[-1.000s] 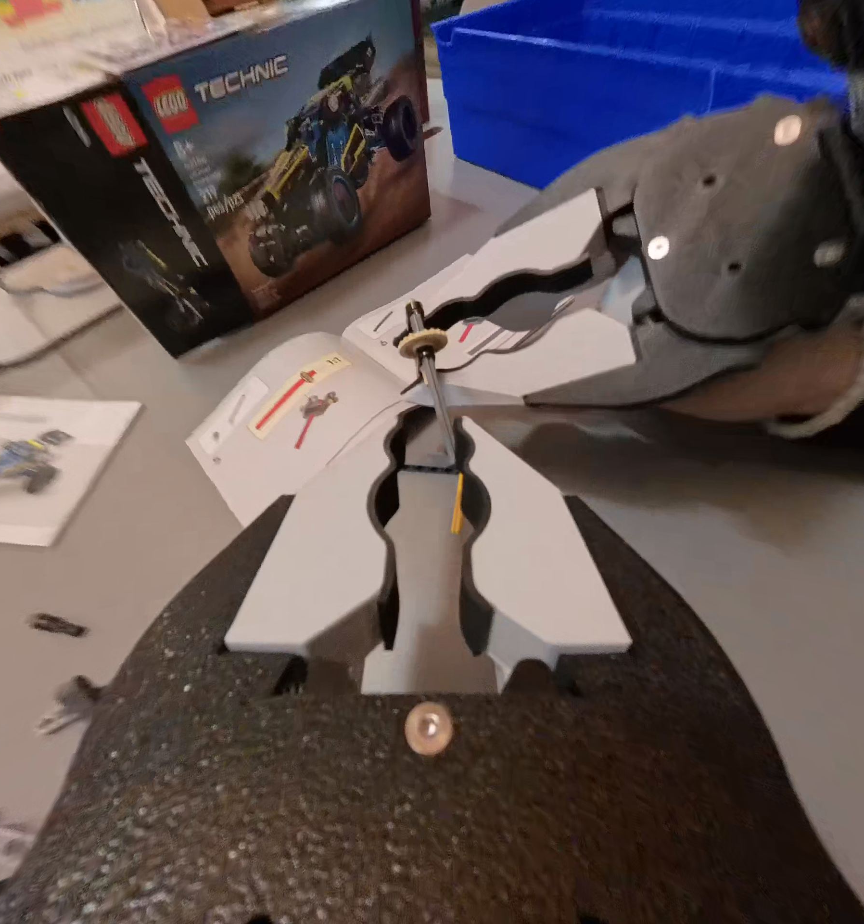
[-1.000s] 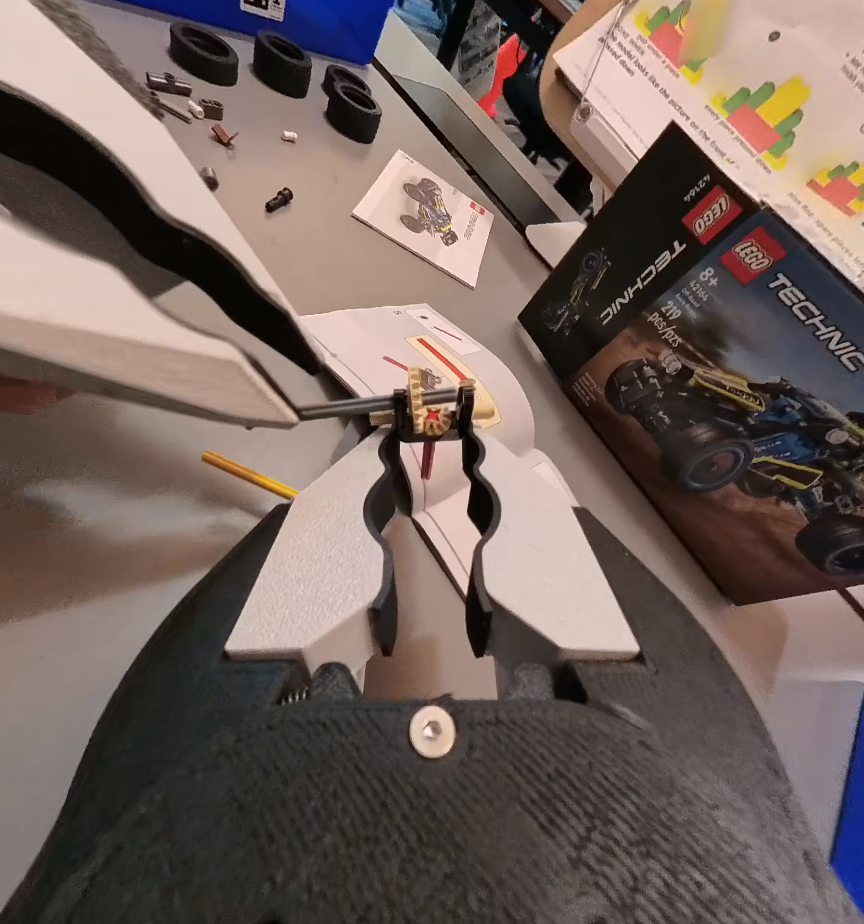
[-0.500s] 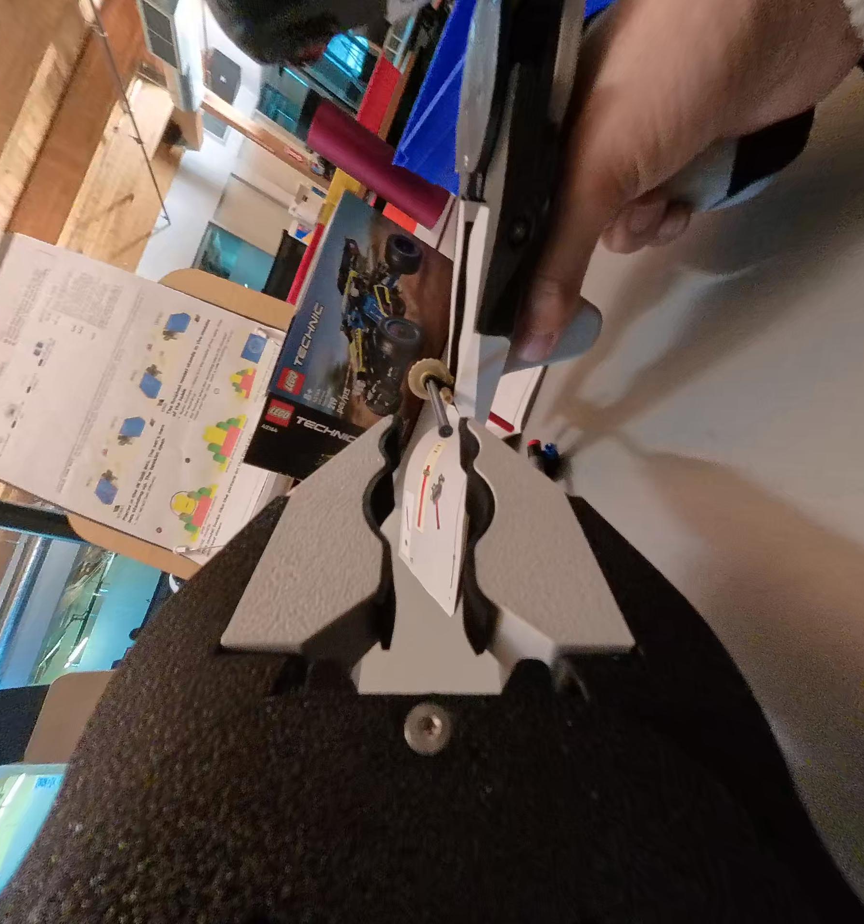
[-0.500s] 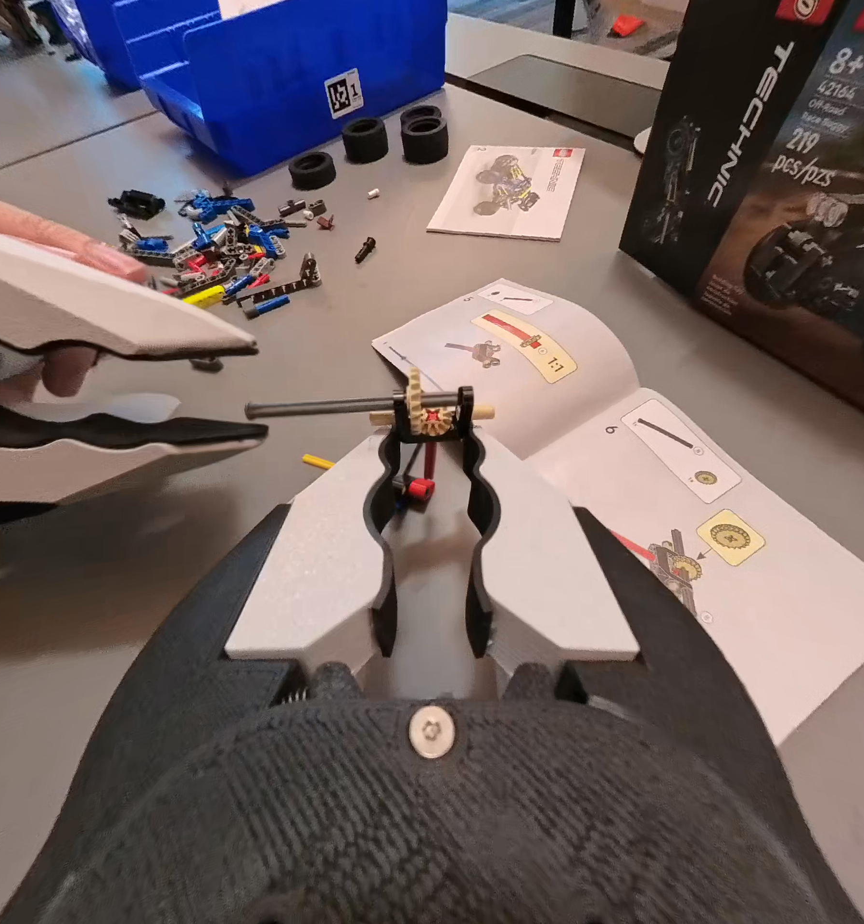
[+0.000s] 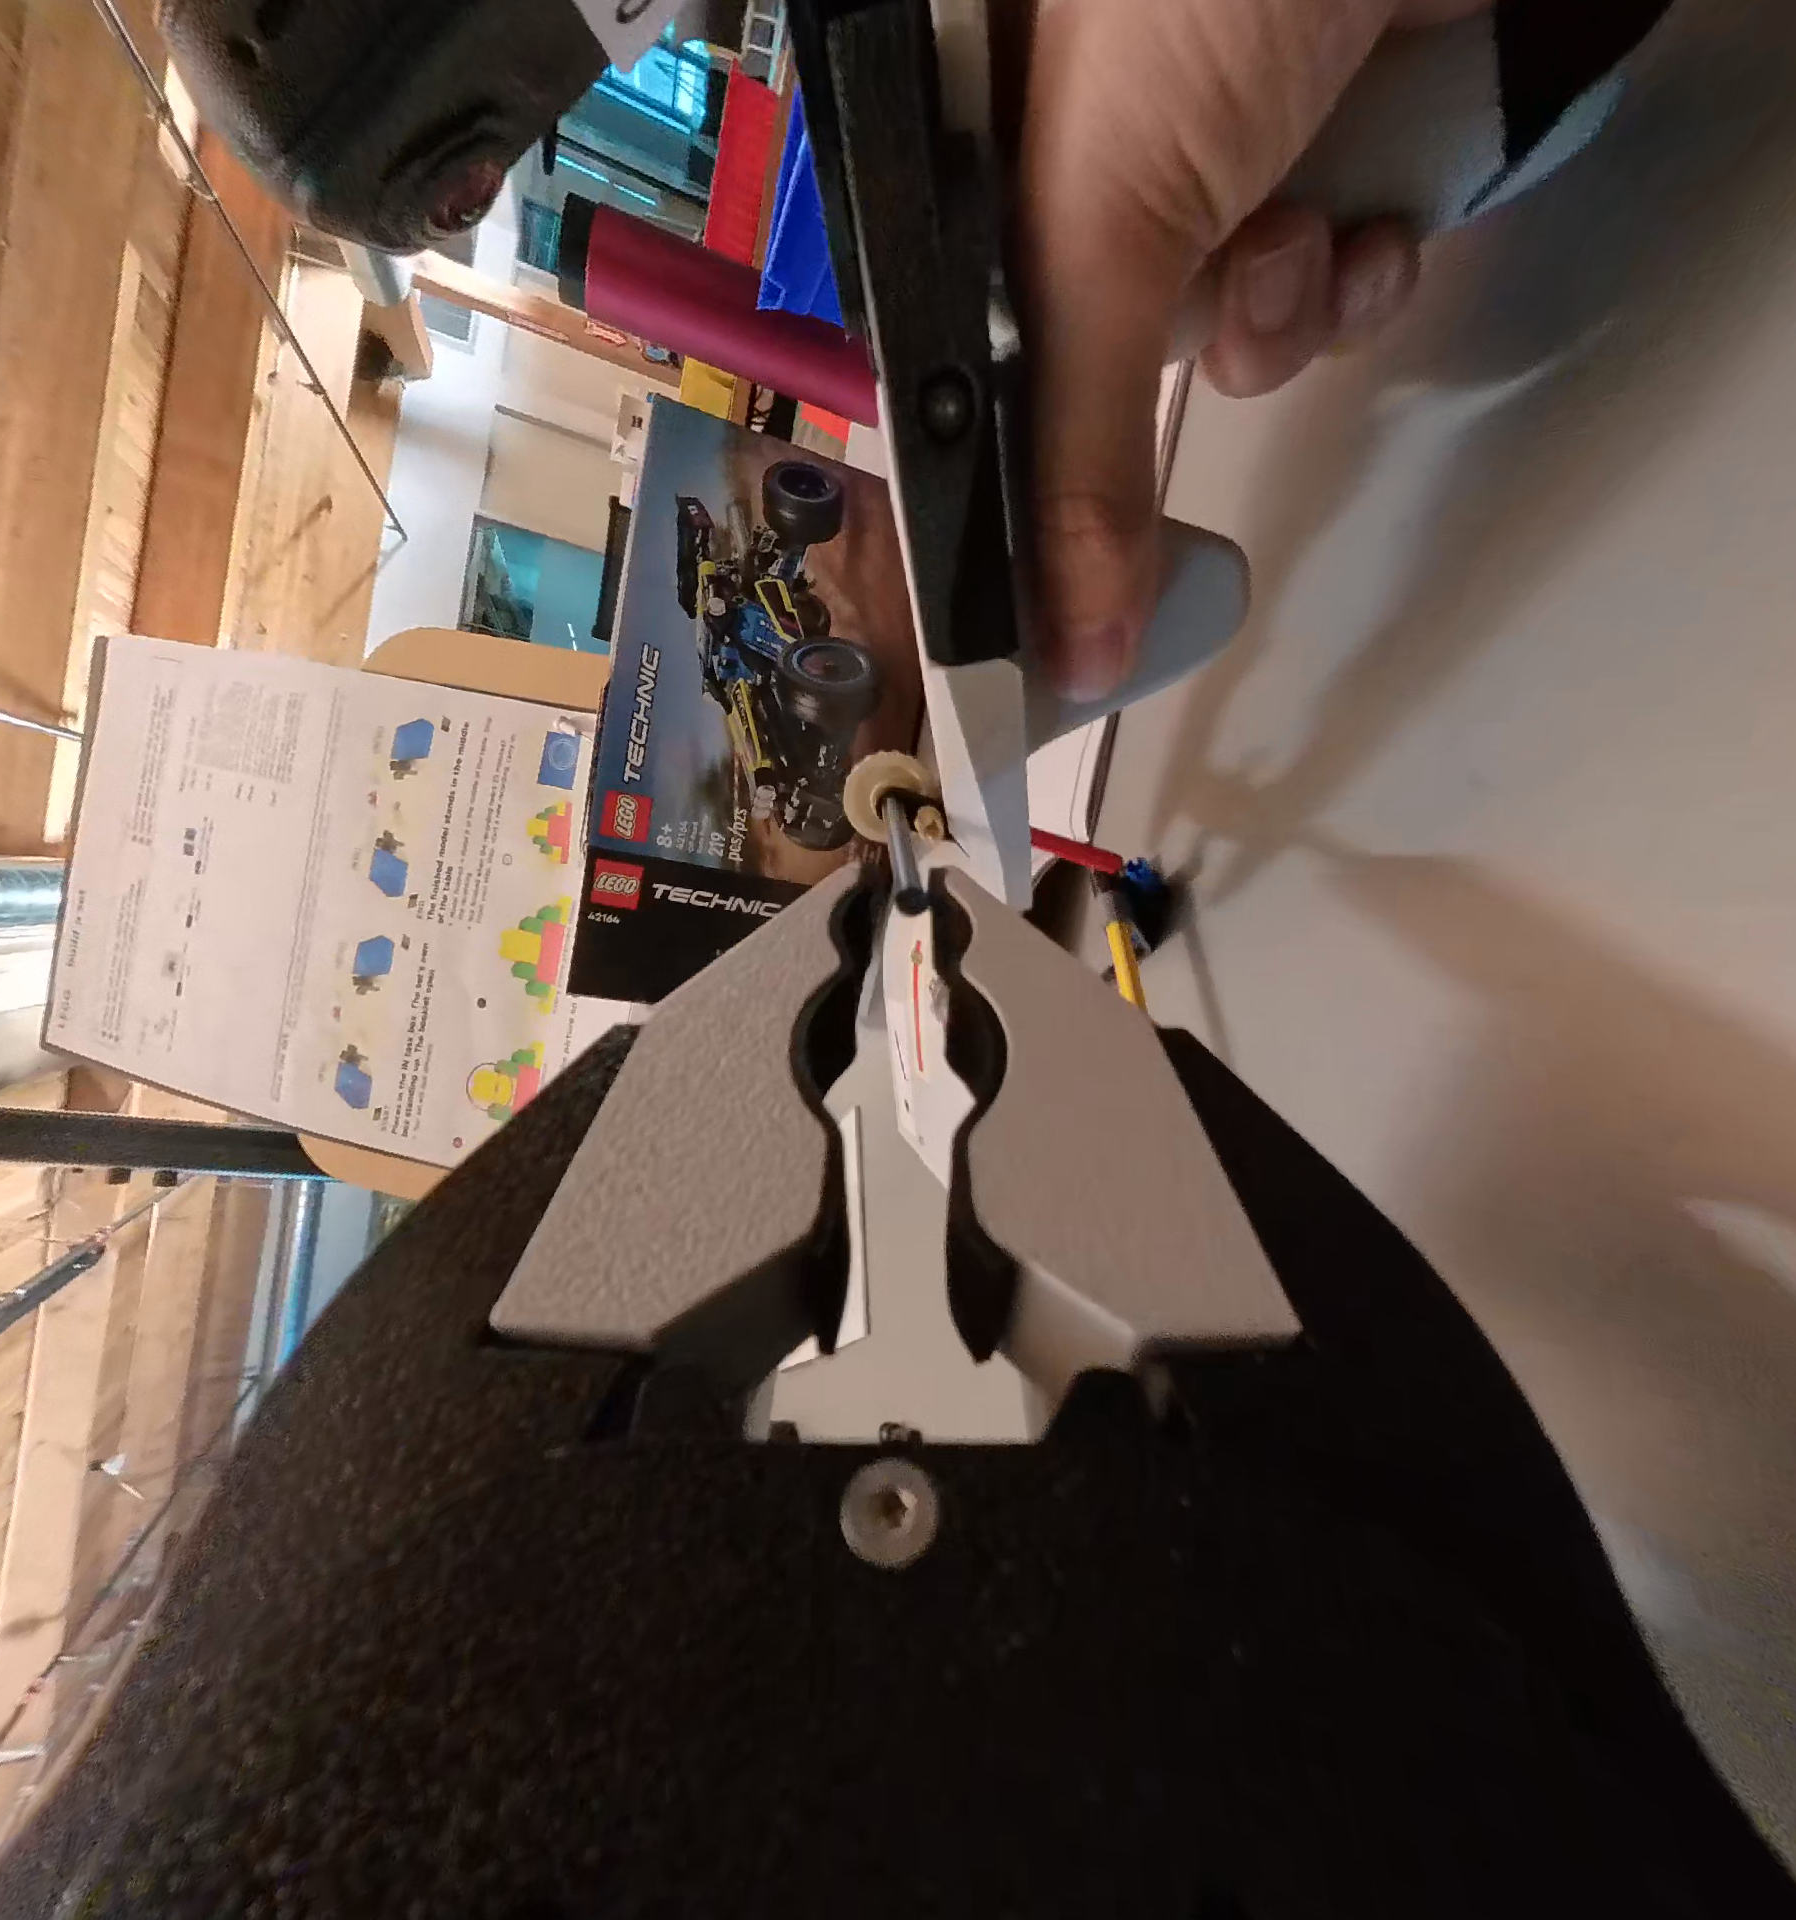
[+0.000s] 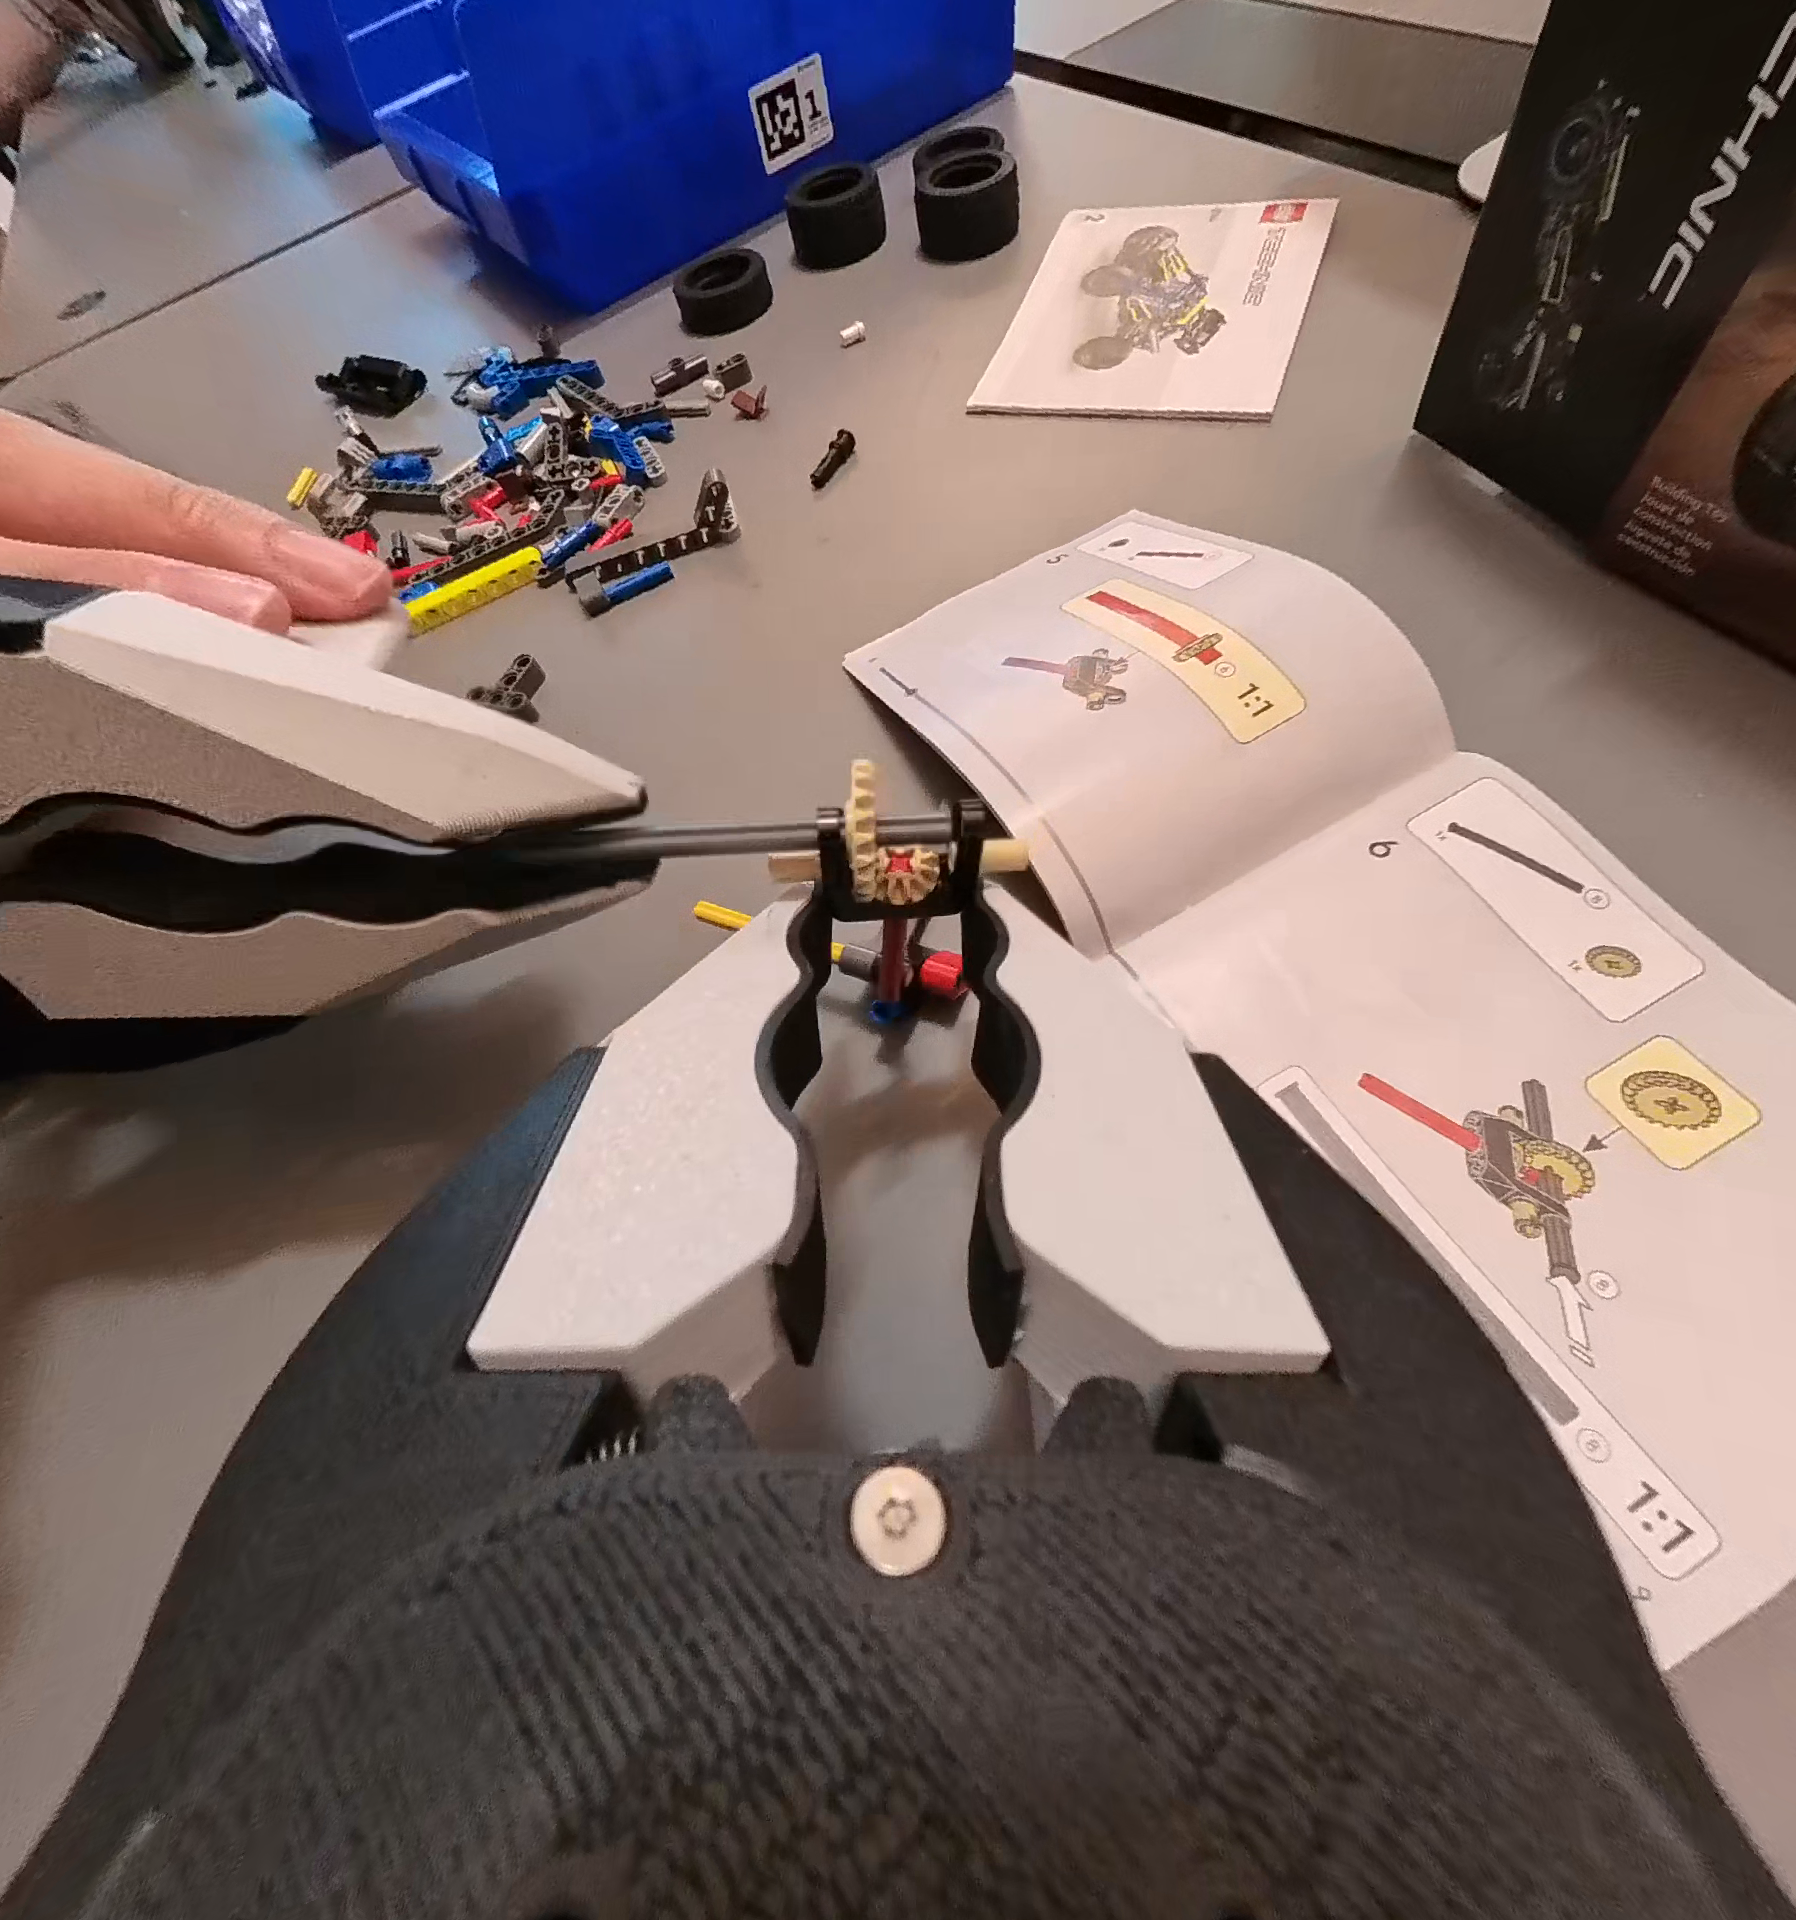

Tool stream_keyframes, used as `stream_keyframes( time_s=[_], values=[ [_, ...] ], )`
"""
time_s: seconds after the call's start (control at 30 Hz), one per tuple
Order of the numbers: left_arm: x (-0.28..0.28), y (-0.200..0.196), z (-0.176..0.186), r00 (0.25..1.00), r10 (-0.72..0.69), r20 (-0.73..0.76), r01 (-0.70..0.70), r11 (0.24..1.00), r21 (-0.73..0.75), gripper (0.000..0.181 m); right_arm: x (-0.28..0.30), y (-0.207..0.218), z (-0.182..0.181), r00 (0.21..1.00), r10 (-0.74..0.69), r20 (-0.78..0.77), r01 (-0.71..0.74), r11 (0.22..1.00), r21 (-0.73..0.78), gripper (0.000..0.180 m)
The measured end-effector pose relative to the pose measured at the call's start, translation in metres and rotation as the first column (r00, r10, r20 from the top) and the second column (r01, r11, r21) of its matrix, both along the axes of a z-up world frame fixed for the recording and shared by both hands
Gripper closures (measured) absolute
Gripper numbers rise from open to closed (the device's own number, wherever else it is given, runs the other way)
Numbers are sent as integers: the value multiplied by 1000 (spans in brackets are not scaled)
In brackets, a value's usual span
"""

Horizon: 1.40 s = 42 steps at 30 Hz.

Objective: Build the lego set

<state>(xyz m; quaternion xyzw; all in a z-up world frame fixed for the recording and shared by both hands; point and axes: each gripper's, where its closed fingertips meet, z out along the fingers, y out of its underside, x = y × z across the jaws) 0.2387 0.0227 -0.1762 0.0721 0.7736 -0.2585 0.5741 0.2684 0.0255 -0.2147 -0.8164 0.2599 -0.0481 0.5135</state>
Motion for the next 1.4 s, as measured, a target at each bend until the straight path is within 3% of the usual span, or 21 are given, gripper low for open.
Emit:
stream_keyframes(
  time_s=[0.3, 0.47, 0.8, 1.07, 1.4],
  values=[
    [-3, 0, -3, 1000, -26, -8, 26, 1000, 14, 169, -2, 0, -1, 1000, 12, -13, -12, 1000, -4, 156],
    [-4, -1, -1, 999, -32, 25, 31, 999, 27, 178, -4, 2, -3, 1000, 26, -16, -26, 1000, -10, 156],
    [-5, -3, -1, 996, -33, 81, 26, 996, 86, 179, -6, 3, -5, 999, 30, -19, -30, 999, -20, 156],
    [-5, -1, -5, 996, -47, 79, 40, 995, 90, 178, -5, 0, -9, 998, 29, 56, -23, 994, -109, 156],
    [-10, 0, -9, 990, -97, 105, 86, 991, 104, 179, -13, 0, -12, 996, 87, 31, -82, 987, -137, 156]
  ],
)
